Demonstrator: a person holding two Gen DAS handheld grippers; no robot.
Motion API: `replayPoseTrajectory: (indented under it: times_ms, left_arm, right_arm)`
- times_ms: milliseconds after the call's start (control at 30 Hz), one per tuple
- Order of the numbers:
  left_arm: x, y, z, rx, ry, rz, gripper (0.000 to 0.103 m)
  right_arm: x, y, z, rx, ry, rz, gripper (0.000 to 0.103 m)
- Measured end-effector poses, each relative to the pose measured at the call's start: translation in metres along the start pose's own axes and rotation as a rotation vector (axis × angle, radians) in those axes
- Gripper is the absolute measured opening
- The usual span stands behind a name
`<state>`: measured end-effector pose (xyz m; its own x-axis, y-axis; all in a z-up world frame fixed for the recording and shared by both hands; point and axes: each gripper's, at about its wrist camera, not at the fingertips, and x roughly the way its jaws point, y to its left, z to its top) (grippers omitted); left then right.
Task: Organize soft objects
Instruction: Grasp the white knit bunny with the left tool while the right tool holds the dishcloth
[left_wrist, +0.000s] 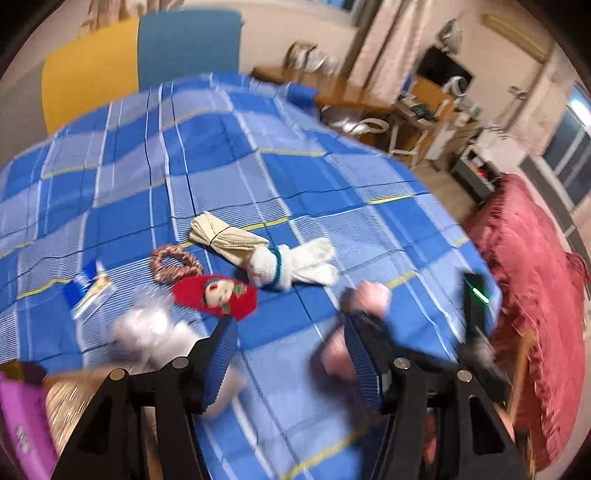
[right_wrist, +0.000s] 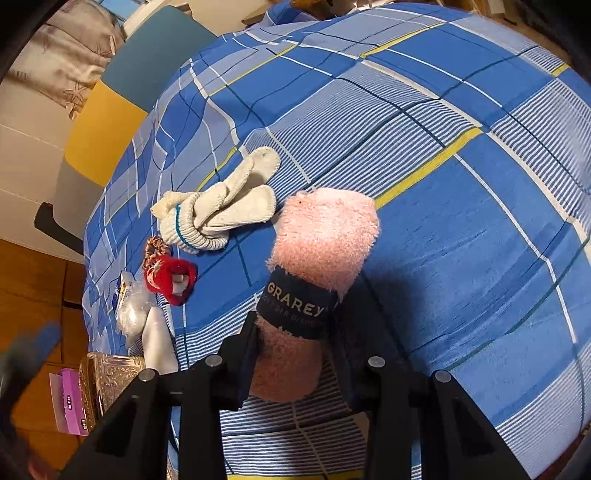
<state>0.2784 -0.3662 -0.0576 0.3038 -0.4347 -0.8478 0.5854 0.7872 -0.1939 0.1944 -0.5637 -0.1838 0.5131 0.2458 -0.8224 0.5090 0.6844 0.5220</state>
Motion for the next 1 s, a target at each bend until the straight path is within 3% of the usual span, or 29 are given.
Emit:
replayPoseTrajectory:
  times_ms: [67,267,333,433,533,600,667,767,1000]
  left_arm:
    - [0.028,0.0,0.012,-0.002,0.048,-0.001,0.069]
    - [0.095,0.009,0.028,-0.062,0.133,0.053,0.069]
    - [0.108,0.012,0.032,-0.085,0.142,0.071,0.069]
    - [0.119,0.013,0.038,-0.112,0.14,0.025,0.071]
    - [0.132,0.005,0.037,-0.075,0.167,0.052,0.071]
    - [0.137,0.004,0.036,-0.083,0.18,0.056,0.07]
    - [0.137,0.004,0.033,-0.103,0.182,0.077,0.056]
    - [0.132,0.007,0.03,-0.128,0.175,0.069,0.046]
    - [0.099,0.014,0.028,-0.153,0.093,0.059,0.044]
  right_arm:
    - [0.001,0.001,0.001,-0.001,0.004,-0.005,0.037]
    - [0.002,0.002,0.003,0.004,0.02,-0.011,0.038]
    - [0.003,0.004,0.004,0.004,0.021,-0.014,0.038]
    - [0.004,0.005,0.005,0.004,0.025,-0.015,0.038]
    - [0.004,0.005,0.005,0.005,0.026,-0.016,0.038]
    - [0.004,0.005,0.004,0.001,0.026,-0.02,0.038]
    - [0.004,0.005,0.004,-0.004,0.025,-0.024,0.038]
    - [0.004,0.005,0.004,-0.009,0.025,-0.028,0.039]
    - [0.006,0.01,0.004,-0.039,0.024,-0.043,0.039]
